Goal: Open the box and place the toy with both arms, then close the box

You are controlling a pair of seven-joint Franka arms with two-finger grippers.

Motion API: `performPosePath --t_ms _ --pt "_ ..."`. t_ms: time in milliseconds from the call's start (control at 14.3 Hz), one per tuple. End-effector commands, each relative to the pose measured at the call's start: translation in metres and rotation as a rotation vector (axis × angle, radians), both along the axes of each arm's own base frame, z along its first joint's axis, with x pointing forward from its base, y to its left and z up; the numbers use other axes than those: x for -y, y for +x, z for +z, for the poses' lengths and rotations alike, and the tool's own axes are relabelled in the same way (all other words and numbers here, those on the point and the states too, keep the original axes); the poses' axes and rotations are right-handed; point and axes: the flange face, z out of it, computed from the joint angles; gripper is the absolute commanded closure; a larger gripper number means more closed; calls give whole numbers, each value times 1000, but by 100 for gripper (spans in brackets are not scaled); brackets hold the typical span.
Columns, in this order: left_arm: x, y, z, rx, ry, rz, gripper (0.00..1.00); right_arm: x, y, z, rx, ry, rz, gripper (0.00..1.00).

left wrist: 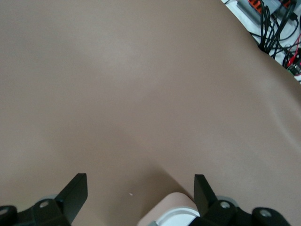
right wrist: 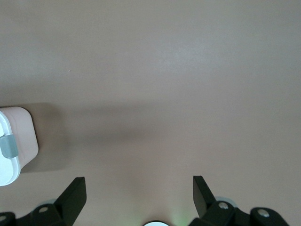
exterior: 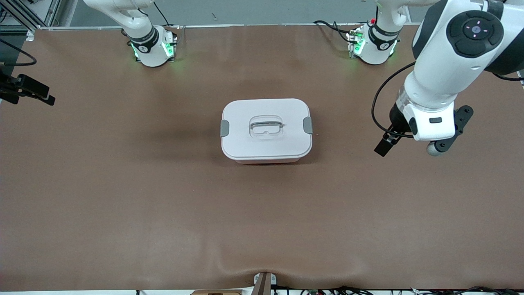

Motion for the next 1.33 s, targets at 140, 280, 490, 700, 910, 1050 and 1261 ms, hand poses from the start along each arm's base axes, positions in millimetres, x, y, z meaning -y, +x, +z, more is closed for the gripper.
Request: performPosePath --t_ms 140,280,490,700,910,1050,1261 --pt "-52 9 3 -35 14 -122 0 -1 -3 2 -2 -14 -14 0" --pt "-61 12 4 -43 16 -207 0 4 -3 2 -2 -12 -20 0" --pt "-62 12 4 -45 18 -229 0 3 -3 2 -2 -12 -19 0" --pt "-61 12 4 -44 20 -232 0 3 -3 2 -2 -12 -17 0" --pt "-71 13 6 -49 25 -315 0 2 -2 1 -4 -12 -16 0" --pt "-84 15 7 -50 28 -320 0 2 -2 1 -4 -11 -16 0" --pt "-85 16 7 -53 46 -363 0 1 -2 1 -4 -11 -14 0"
